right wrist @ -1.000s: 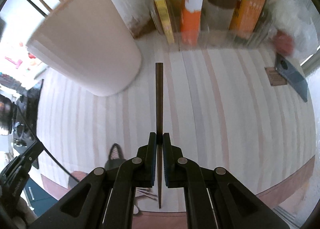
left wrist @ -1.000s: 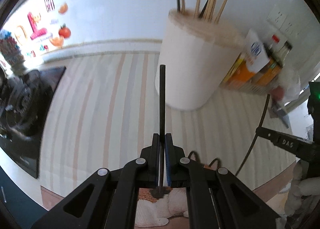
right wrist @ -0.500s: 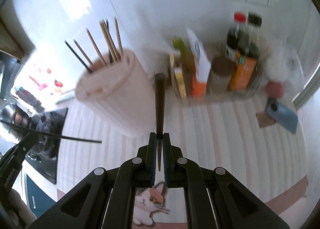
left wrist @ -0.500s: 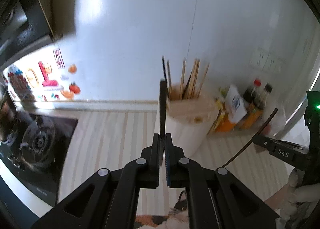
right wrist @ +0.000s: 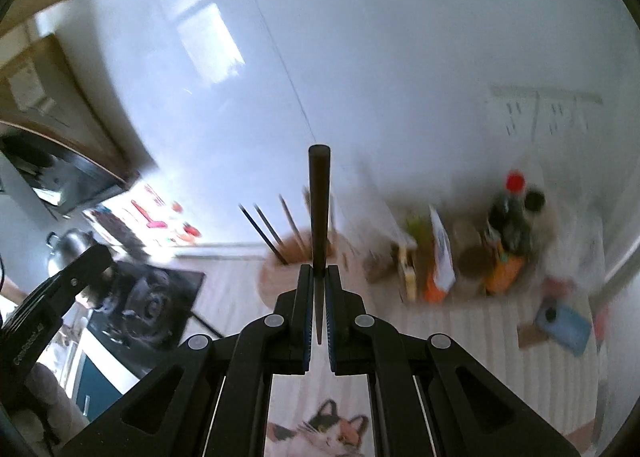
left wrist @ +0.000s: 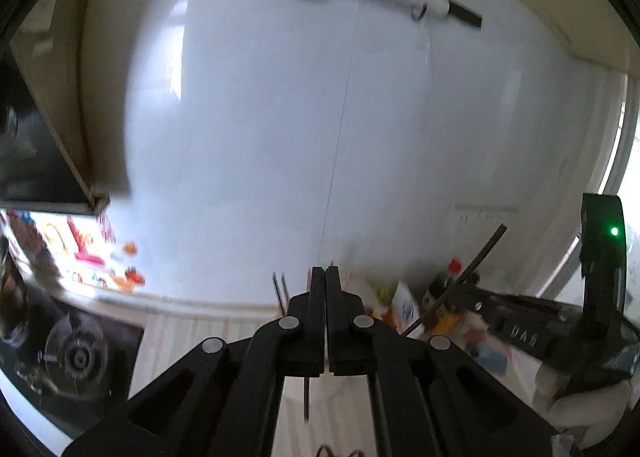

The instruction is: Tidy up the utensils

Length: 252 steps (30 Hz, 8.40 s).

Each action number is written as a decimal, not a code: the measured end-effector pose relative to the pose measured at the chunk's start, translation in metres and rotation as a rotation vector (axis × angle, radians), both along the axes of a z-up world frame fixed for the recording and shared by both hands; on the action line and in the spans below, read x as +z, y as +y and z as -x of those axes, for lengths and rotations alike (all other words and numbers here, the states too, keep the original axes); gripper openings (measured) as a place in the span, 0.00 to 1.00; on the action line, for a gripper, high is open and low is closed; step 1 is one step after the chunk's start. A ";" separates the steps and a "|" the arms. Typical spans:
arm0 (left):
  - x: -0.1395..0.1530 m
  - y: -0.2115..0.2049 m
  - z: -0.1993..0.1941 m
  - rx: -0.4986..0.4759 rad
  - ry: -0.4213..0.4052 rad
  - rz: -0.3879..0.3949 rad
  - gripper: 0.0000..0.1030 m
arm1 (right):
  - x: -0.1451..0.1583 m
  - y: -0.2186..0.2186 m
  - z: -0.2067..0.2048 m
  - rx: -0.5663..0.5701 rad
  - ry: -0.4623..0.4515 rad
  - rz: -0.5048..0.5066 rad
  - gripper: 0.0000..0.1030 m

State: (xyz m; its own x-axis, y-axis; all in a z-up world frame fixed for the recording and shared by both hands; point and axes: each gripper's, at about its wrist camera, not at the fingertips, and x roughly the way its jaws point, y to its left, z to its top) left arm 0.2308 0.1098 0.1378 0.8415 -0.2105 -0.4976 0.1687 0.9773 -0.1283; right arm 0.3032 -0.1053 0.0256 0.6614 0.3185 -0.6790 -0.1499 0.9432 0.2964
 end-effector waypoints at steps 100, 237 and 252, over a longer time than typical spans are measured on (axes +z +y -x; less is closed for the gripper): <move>-0.414 0.045 -0.079 0.173 0.792 -0.252 0.04 | -0.378 -0.070 0.077 -0.283 0.775 0.079 0.24; -0.371 -0.015 -0.055 -0.056 0.881 -0.402 0.03 | -0.370 0.018 0.038 -0.192 0.702 0.079 0.06; -0.291 0.006 0.011 0.001 0.676 -0.198 0.03 | -0.335 0.009 0.043 -0.208 0.623 0.083 0.06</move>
State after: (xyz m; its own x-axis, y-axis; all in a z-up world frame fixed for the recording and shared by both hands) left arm 0.2197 0.1158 -0.1529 0.3344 -0.0613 -0.9404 0.1136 0.9932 -0.0244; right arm 0.2604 -0.0965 -0.3093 0.1794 0.1569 -0.9712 0.2134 0.9575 0.1941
